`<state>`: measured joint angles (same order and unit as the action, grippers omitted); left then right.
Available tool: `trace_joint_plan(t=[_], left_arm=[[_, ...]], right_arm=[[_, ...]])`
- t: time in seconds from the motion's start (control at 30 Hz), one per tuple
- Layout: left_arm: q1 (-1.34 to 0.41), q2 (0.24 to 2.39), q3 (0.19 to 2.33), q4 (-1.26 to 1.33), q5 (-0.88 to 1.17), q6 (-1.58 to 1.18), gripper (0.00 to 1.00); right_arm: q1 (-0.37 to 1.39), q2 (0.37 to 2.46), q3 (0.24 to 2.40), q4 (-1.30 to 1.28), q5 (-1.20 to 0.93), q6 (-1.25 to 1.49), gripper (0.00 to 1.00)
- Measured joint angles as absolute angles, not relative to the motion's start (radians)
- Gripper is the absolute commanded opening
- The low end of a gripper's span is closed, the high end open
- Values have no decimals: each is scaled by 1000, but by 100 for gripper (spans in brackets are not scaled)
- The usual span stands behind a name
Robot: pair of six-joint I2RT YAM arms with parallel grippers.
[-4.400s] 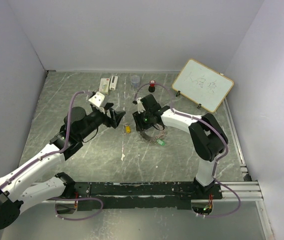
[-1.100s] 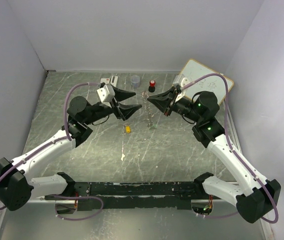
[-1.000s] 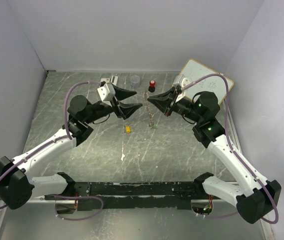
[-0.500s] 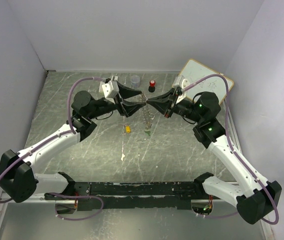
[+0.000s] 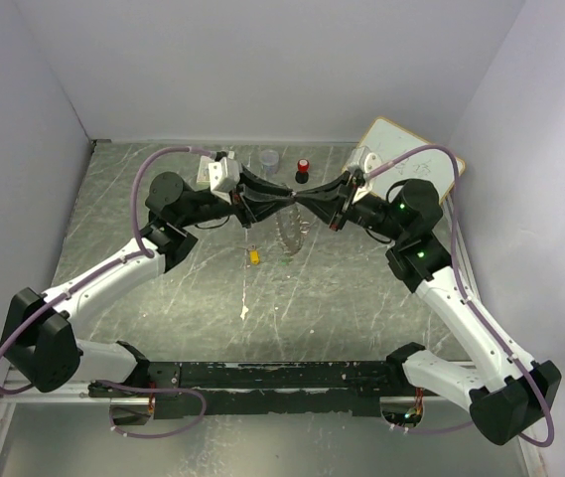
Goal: Put the keys on the keyring
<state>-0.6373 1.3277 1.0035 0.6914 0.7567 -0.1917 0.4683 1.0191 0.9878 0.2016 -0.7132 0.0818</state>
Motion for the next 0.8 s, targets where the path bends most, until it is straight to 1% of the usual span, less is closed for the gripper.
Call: trace_joint_plan(t=[0.07, 0.1, 0.5, 0.53, 0.63, 0.7, 0.8], left_arm=[[-637, 1332, 1007, 691, 770, -194, 9], [-637, 1332, 1008, 692, 773, -199, 7], [-636, 1333, 1008, 691, 781, -204, 7], [-636, 1333, 1008, 690, 779, -204, 7], [-636, 1333, 1008, 682, 758, -208, 7], [-638, 1331, 1008, 675, 741, -210, 7], [-638, 1325, 1007, 661, 712, -209, 7]], right_arm=[[466, 1019, 990, 201, -707, 77, 0], [464, 1019, 991, 199, -706, 76, 0], [463, 1019, 993, 185, -696, 67, 0], [463, 1019, 993, 184, -694, 67, 1], [463, 1019, 997, 172, -679, 68, 20], [464, 1019, 1003, 159, -658, 67, 28], [464, 1017, 1009, 151, -630, 74, 36]])
